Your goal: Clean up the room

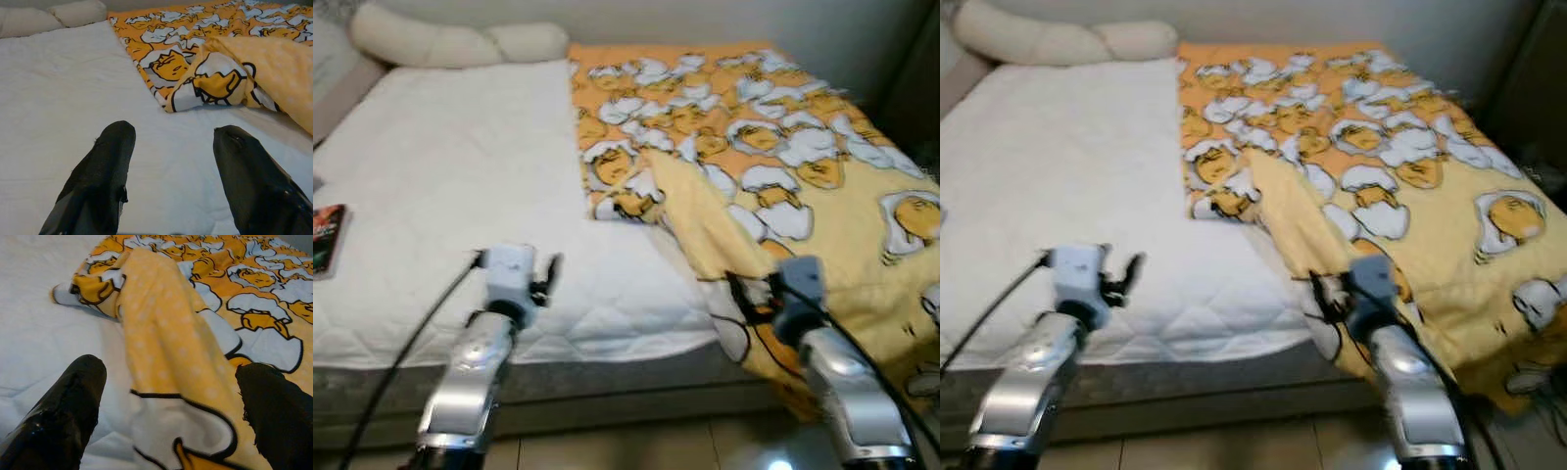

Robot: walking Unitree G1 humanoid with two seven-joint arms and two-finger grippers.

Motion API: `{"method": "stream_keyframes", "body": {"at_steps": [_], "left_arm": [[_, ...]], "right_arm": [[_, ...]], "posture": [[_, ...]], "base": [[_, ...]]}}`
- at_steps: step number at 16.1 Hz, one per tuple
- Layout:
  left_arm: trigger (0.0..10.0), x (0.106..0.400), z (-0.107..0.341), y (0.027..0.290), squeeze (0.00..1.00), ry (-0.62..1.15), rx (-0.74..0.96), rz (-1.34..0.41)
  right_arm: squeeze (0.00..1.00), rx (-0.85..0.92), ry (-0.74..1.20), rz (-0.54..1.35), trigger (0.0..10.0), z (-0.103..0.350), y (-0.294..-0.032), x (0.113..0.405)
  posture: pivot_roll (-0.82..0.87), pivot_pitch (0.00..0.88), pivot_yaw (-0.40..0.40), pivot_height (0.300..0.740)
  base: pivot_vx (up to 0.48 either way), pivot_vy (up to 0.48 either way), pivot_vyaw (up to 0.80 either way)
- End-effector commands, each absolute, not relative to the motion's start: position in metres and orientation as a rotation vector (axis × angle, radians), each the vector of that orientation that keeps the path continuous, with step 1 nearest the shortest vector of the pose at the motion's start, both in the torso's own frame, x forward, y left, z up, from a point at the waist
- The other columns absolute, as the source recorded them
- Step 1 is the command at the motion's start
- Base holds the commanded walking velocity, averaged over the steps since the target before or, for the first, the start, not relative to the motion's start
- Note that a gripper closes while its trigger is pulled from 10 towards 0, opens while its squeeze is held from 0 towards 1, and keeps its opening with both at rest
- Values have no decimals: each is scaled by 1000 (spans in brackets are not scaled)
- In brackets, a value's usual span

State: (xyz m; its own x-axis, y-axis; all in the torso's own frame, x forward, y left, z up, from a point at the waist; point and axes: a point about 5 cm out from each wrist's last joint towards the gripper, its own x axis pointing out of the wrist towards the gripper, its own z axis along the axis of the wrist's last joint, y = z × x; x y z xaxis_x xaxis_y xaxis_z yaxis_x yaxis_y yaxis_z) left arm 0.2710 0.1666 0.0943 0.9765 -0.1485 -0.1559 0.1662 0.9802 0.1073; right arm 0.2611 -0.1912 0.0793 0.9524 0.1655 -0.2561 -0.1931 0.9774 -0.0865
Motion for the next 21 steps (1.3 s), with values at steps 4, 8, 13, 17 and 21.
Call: {"method": "stream_keyframes", "body": {"at_steps": [4,8,13,17,21], "left_arm": [[10000,270,94,179,0,157,131,-127],[10000,270,94,179,0,160,131,-128],[10000,268,91,176,0,179,149,-160],[10000,257,88,169,0,206,156,-278],[10000,263,79,156,0,306,261,-508]], "right_arm": [[0,-106,219,214,10000,85,-182,265],[0,-98,230,254,10000,84,-180,263],[0,-124,269,292,10000,82,-181,260],[1000,-72,323,299,10000,74,-176,256],[1000,-236,539,371,10000,36,-165,287]], "posture": [[-37,0,13,740],[-36,0,13,740],[-23,0,12,740],[-30,0,32,740],[-33,0,79,740]], "base": [[297,0,0],[290,0,0],[49,0,0],[0,0,0],[0,0,0]]}}
